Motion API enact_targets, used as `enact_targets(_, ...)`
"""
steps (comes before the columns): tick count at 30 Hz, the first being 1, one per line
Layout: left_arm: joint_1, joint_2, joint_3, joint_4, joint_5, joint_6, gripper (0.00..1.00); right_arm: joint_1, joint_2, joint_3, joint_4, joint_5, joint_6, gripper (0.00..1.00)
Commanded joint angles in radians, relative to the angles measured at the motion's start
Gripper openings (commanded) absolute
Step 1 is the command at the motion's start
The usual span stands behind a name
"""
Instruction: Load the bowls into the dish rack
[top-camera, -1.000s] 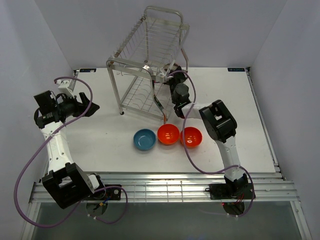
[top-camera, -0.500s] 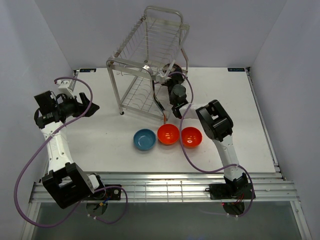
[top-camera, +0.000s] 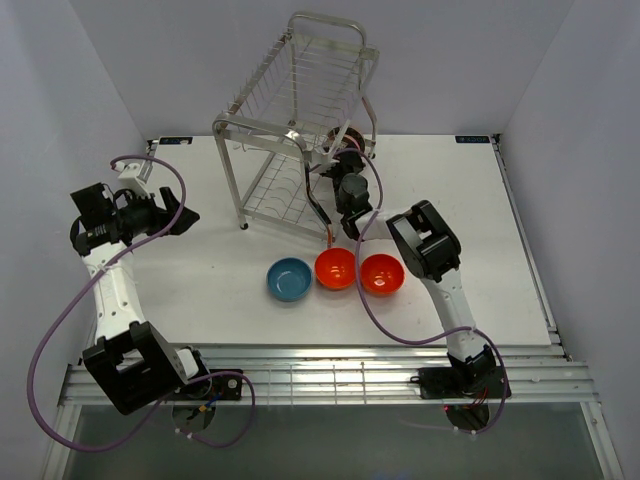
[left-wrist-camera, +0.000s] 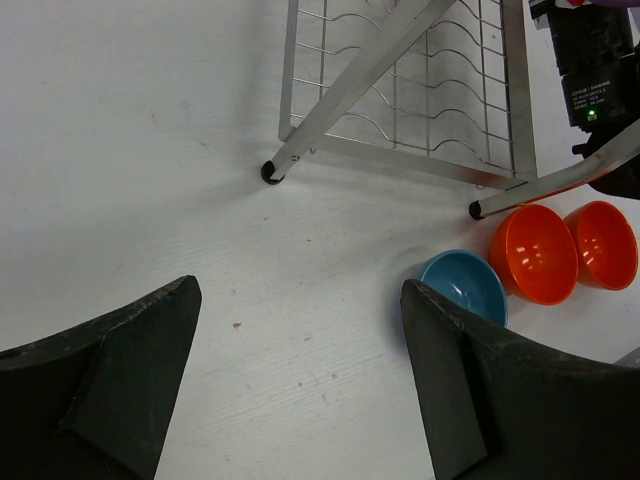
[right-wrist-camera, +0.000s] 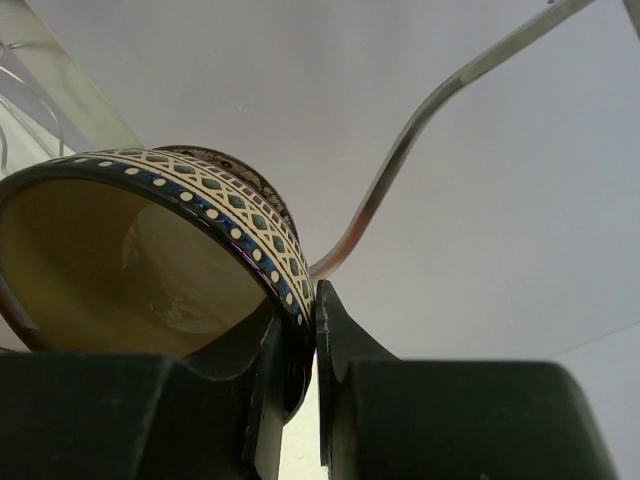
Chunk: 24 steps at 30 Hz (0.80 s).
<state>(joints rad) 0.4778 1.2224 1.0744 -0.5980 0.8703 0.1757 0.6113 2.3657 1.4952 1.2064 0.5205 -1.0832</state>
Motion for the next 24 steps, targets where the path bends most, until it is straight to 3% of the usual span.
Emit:
enact_targets(1,0.004,-0.004,-0.004,0.012,0.001,0.016,0.92,0.007,-0.011,0.050,0.243,0.010,0.008,0.08)
enact_targets(24,0.004,0.005,0.010,0.004,-0.008,0.025,0.92,0.015,0.064,0.102,0.271,0.041,-0.064,0.08)
